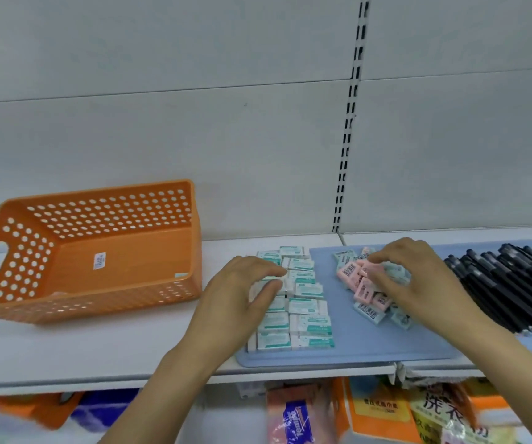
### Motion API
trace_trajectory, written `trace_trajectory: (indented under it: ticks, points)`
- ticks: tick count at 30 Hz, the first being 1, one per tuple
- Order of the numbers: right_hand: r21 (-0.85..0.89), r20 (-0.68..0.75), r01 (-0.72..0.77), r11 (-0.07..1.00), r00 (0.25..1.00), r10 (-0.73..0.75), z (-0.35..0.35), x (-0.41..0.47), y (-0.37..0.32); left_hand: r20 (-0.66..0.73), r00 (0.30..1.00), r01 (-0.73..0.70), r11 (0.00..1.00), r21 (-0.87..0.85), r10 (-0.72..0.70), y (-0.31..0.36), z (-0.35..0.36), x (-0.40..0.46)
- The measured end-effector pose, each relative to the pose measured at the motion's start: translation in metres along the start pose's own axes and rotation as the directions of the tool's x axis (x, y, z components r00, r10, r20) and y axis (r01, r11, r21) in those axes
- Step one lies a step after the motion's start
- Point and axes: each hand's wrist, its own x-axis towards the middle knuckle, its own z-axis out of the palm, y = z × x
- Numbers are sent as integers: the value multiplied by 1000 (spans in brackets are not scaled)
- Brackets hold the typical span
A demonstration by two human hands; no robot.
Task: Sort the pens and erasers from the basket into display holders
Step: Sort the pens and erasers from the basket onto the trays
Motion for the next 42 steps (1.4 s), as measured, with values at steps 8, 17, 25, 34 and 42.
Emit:
trace_trajectory:
  ticks: [8,17,25,34,42]
  points:
    - [251,-126,272,929,961,-248,34,25,-104,-451,888,-6,982,188,92,-33,-116,-14]
    - [250,-209,529,811,847,-488,57,64,-222,-311,618,780,611,132,-722,-182,-249,-24]
    - [-457,610,669,586,715,-341,109,107,-291,-401,710,625,781,-21,-579,-191,-229,-61]
    - [-382,811,465,798,583,49,129,115,-296,-425,711,586,806,-83,-561,-197,-224,-63]
    - [-347,803,302,888,584,115,133,111,-297,-403,704,610,788,-77,-584,-193,-226,-60]
